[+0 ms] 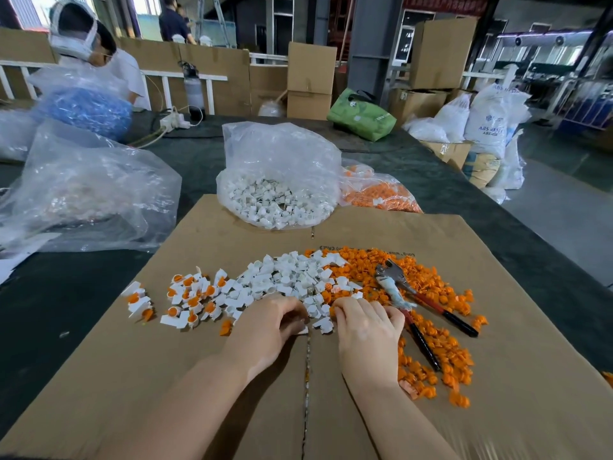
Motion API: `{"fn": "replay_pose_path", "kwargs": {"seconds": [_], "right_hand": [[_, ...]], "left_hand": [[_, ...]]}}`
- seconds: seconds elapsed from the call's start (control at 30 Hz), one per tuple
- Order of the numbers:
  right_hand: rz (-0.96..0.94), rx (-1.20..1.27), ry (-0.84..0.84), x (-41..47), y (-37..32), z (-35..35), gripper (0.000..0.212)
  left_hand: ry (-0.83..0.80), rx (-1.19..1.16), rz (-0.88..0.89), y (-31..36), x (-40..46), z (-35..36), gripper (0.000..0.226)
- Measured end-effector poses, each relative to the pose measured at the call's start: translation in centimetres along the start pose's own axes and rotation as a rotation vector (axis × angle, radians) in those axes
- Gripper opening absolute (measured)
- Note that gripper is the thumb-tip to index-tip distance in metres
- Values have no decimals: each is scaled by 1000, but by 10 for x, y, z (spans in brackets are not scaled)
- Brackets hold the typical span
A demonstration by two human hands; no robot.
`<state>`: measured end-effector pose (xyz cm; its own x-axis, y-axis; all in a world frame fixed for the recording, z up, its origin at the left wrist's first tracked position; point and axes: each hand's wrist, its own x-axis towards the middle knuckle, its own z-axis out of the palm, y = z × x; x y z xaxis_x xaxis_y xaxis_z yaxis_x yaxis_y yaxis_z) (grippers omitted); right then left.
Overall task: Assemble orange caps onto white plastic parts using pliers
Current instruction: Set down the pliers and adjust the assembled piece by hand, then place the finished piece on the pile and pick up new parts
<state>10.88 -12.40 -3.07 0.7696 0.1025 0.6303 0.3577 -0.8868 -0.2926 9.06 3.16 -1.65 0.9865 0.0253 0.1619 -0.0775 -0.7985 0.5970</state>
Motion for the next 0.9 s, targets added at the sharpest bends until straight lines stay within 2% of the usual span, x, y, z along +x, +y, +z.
{"fn": "replay_pose_path", "kwargs": {"seconds": [0.13, 0.23, 0.3, 0.37, 0.43, 0.5, 0.7, 0.9], "right_hand": [[-69, 98, 13, 1, 0, -3, 13], [-191, 167, 14, 0, -2, -5, 9], [-218, 162, -7, 0, -3, -6, 12], [-200, 163, -20, 1, -4, -7, 13], [-182, 172, -13, 2, -3, -8, 13], [-162, 199, -4, 3, -3, -8, 11], [46, 338, -81, 3, 0, -10, 3], [15, 314, -95, 3, -3, -11, 11]], "left_hand": [[81, -198, -96, 2, 0, 1, 9], [123, -626, -267, 10, 2, 1, 16], [92, -847, -334, 17, 1, 1, 12], [63, -856, -323, 19, 0, 4, 4], [69, -793, -307, 19, -1, 8, 5], [121, -838, -327, 21, -1, 13, 9], [212, -930, -350, 28, -1, 20, 14], [190, -841, -280, 26, -4, 24, 10]]}}
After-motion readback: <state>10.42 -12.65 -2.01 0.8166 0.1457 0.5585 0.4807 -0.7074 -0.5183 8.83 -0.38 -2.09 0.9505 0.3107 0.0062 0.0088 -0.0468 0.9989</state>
